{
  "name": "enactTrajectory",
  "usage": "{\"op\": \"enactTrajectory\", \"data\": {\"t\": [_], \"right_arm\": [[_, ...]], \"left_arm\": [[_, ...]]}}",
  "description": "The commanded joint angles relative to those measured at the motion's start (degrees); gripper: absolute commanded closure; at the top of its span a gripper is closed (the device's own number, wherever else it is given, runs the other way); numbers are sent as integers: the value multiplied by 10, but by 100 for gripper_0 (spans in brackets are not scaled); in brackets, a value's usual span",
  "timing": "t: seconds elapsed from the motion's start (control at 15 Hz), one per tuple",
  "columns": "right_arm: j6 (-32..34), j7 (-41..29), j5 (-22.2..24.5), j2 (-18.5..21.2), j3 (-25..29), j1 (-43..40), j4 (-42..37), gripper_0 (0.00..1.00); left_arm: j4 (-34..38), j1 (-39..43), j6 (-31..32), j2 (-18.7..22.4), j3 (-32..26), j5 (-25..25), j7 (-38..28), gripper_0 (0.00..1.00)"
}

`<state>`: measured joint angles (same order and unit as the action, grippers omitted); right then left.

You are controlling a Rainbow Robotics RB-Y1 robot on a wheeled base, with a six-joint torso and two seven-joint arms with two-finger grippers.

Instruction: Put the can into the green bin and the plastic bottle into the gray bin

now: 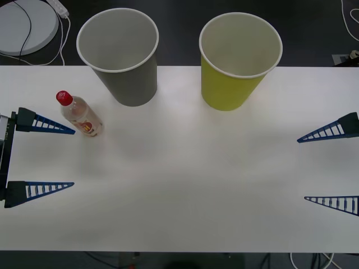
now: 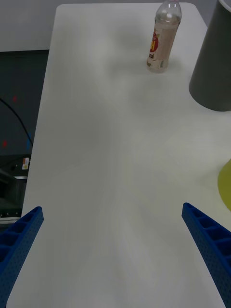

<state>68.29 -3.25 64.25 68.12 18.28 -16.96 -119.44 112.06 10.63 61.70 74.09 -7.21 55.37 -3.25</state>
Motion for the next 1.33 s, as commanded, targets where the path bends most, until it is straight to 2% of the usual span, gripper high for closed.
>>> {"op": "enactTrajectory", "data": {"t": [0.07,0.27,0.4,0.53,1.0,1.33], "right_arm": [[0,0,0,0,0,0,0,0],[0,0,0,0,0,0,0,0],[0,0,0,0,0,0,0,0],[0,0,0,0,0,0,0,0],[0,0,0,0,0,0,0,0],[0,0,0,0,0,0,0,0]], "left_arm": [[0,0,0,0,0,0,0,0],[-5,4,-1,1,6,2,0,0],[-7,3,-2,21,6,-1,0,0],[-25,8,-4,30,6,-22,2,0],[-115,38,-26,-7,2,-81,19,0],[-171,72,-47,-34,-26,-84,104,0]]}}
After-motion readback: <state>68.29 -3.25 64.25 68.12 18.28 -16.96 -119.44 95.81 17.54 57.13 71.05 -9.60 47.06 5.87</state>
